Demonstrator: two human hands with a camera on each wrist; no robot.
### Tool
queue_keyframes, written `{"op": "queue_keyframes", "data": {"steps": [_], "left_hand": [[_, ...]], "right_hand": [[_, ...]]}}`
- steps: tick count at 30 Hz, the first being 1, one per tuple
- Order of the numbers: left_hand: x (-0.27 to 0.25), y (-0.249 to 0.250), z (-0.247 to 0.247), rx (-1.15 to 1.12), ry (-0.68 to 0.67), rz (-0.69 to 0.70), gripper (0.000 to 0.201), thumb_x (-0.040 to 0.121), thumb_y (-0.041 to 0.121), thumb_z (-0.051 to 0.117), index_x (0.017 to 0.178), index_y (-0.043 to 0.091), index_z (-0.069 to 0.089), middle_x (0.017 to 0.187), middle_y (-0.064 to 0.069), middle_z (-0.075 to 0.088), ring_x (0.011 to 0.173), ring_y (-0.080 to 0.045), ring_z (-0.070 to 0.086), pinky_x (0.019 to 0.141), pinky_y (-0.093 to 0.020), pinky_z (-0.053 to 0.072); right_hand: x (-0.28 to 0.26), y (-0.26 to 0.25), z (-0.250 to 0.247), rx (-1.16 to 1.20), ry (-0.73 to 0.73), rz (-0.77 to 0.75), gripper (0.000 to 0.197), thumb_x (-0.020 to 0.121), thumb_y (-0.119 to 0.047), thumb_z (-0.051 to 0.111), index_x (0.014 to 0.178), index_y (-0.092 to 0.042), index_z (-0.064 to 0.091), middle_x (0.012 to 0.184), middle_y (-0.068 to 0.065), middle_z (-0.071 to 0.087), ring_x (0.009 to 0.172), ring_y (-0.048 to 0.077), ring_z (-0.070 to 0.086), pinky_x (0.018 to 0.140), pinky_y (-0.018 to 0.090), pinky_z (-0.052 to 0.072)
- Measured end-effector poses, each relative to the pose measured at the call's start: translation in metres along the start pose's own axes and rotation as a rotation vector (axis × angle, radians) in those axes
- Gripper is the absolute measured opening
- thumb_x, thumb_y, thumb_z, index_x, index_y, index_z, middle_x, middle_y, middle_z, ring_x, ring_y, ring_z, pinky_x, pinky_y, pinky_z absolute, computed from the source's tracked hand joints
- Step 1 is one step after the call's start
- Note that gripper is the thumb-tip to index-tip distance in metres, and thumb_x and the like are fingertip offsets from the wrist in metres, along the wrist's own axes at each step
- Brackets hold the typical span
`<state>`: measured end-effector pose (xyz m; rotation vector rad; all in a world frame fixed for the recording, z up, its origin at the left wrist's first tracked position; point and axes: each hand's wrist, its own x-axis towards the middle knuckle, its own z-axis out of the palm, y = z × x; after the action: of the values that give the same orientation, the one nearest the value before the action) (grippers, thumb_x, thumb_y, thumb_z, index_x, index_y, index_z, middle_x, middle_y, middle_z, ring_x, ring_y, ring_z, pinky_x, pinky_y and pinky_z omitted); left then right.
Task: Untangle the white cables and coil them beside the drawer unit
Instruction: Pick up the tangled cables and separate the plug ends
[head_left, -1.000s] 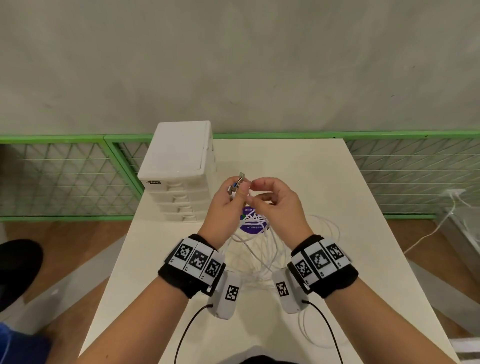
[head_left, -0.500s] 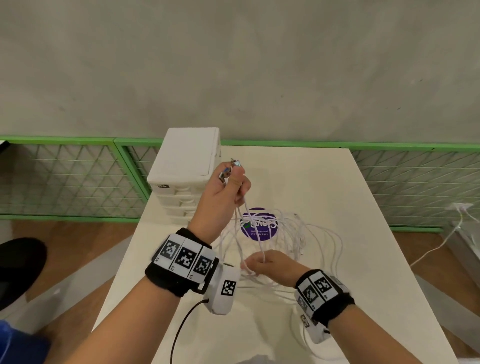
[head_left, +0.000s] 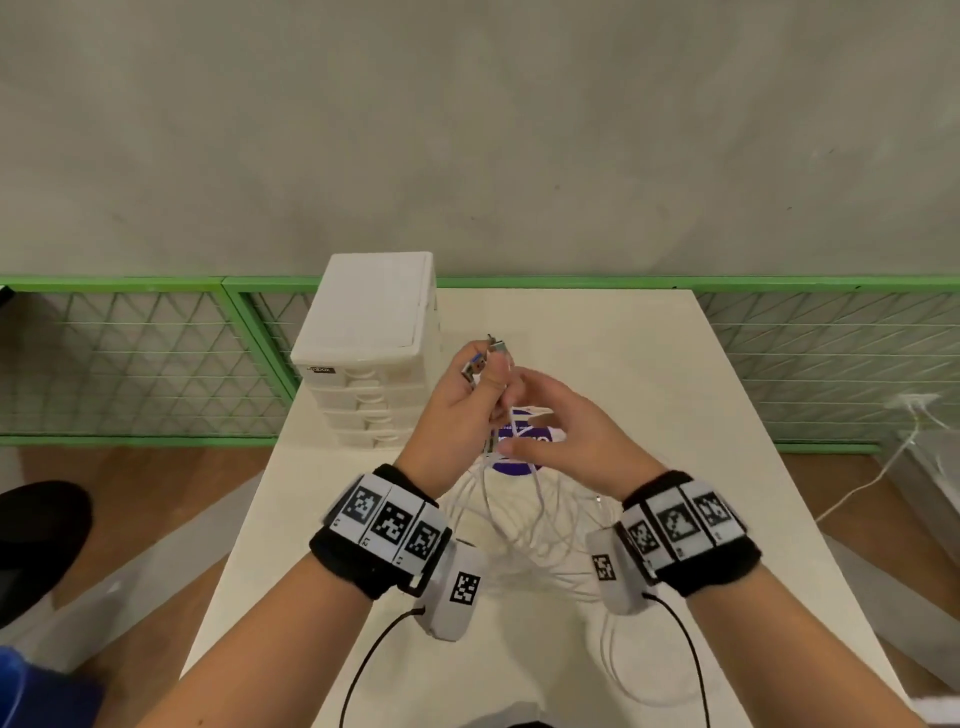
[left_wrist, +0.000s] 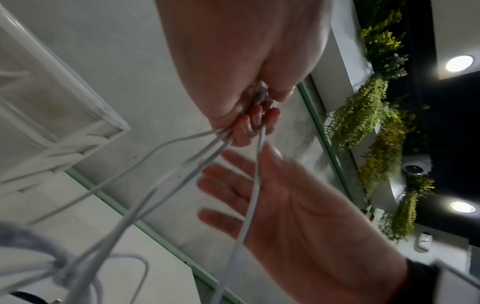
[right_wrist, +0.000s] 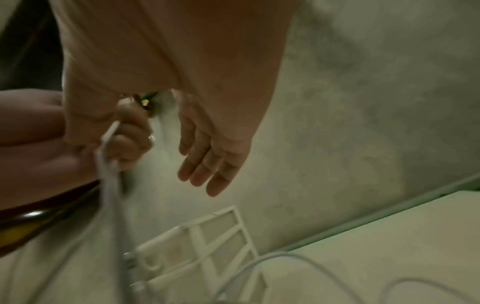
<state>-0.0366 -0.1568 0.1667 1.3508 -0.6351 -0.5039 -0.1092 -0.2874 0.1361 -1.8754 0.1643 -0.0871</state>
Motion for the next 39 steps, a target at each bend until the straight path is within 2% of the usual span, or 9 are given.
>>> {"op": "queue_keyframes", "data": {"steps": [4, 9, 14, 18, 23, 26, 31, 35, 39], "left_hand": [[0.004, 0.008, 0.009, 0.014, -0.024, 0.041, 0.019, 0.1, 0.027, 0.035, 0.086, 0.018, 0.045, 0.057, 0.012, 0.045, 0.051, -0.005, 0.037, 0.053, -0.016, 0.035], [0.006, 0.012, -0.008, 0.016, 0.057, 0.084, 0.025, 0.095, 0.035, 0.037, 0.09, 0.014, 0.049, 0.051, 0.012, 0.041, 0.049, -0.008, 0.032, 0.051, -0.022, 0.03], [0.009, 0.002, -0.023, 0.051, 0.309, 0.098, 0.029, 0.102, 0.029, 0.033, 0.091, 0.015, 0.056, 0.048, 0.012, 0.039, 0.052, -0.009, 0.038, 0.059, -0.018, 0.037], [0.013, -0.012, -0.032, 0.12, 0.451, -0.003, 0.028, 0.1, 0.034, 0.04, 0.088, 0.012, 0.053, 0.047, 0.01, 0.047, 0.062, -0.012, 0.048, 0.071, -0.022, 0.04], [0.023, -0.023, -0.046, 0.26, 0.527, -0.225, 0.065, 0.084, 0.031, 0.07, 0.134, 0.006, 0.037, 0.091, -0.003, 0.064, 0.097, -0.02, 0.058, 0.09, -0.031, 0.042], [0.021, -0.033, -0.057, 0.798, 0.521, -0.166, 0.079, 0.075, 0.037, 0.077, 0.139, 0.011, 0.039, 0.123, -0.011, 0.051, 0.119, -0.027, 0.045, 0.102, -0.038, 0.038], [0.017, -0.032, -0.043, 1.197, 0.187, 0.4, 0.017, 0.088, 0.014, 0.06, 0.094, 0.002, 0.071, 0.101, -0.015, 0.065, 0.103, -0.035, 0.059, 0.093, -0.036, 0.04], [0.004, -0.02, -0.016, 0.814, -0.257, 0.04, 0.03, 0.101, 0.023, 0.04, 0.11, 0.008, 0.065, 0.092, -0.004, 0.068, 0.089, -0.02, 0.063, 0.079, -0.021, 0.044], [0.002, -0.022, -0.013, 0.896, -0.37, -0.191, 0.046, 0.102, 0.038, 0.031, 0.065, 0.027, 0.055, 0.06, 0.007, 0.053, 0.06, -0.005, 0.05, 0.06, -0.016, 0.035]], "right_hand": [[0.003, -0.002, 0.03, 0.126, -0.062, 0.0, 0.008, 0.088, -0.017, 0.062, 0.093, -0.019, 0.057, 0.082, -0.003, 0.065, 0.078, 0.008, 0.063, 0.081, 0.029, 0.05], [-0.003, 0.018, 0.049, 0.181, -0.029, 0.012, 0.017, 0.094, -0.019, 0.053, 0.081, -0.024, 0.063, 0.057, -0.013, 0.046, 0.055, 0.005, 0.042, 0.058, 0.021, 0.036], [-0.001, 0.024, 0.041, 0.09, -0.015, 0.009, 0.009, 0.094, -0.02, 0.054, 0.093, -0.016, 0.061, 0.066, -0.012, 0.05, 0.059, 0.002, 0.046, 0.063, 0.017, 0.039], [-0.002, 0.022, 0.03, 0.001, 0.016, -0.005, 0.019, 0.096, -0.033, 0.045, 0.091, -0.03, 0.063, 0.079, -0.002, 0.054, 0.07, 0.006, 0.047, 0.066, 0.018, 0.038], [0.0, 0.017, 0.024, -0.161, 0.056, 0.034, 0.03, 0.099, -0.025, 0.041, 0.076, -0.035, 0.058, 0.081, -0.001, 0.06, 0.078, 0.015, 0.052, 0.075, 0.029, 0.038], [0.003, 0.018, 0.018, -0.276, 0.023, 0.07, 0.03, 0.099, -0.023, 0.04, 0.076, -0.029, 0.059, 0.075, -0.009, 0.055, 0.076, 0.013, 0.051, 0.074, 0.029, 0.038], [0.005, 0.016, 0.015, -0.423, -0.059, 0.099, 0.03, 0.098, -0.024, 0.04, 0.085, -0.017, 0.066, 0.081, 0.0, 0.06, 0.082, 0.02, 0.055, 0.073, 0.029, 0.04], [0.006, 0.016, 0.014, -0.396, -0.082, 0.081, 0.03, 0.098, -0.025, 0.041, 0.086, -0.016, 0.067, 0.092, 0.004, 0.068, 0.091, 0.023, 0.061, 0.085, 0.036, 0.045], [0.001, 0.014, 0.009, -0.308, -0.124, 0.095, 0.022, 0.095, -0.023, 0.049, 0.091, -0.017, 0.069, 0.093, 0.001, 0.07, 0.093, 0.02, 0.063, 0.086, 0.028, 0.047]]}}
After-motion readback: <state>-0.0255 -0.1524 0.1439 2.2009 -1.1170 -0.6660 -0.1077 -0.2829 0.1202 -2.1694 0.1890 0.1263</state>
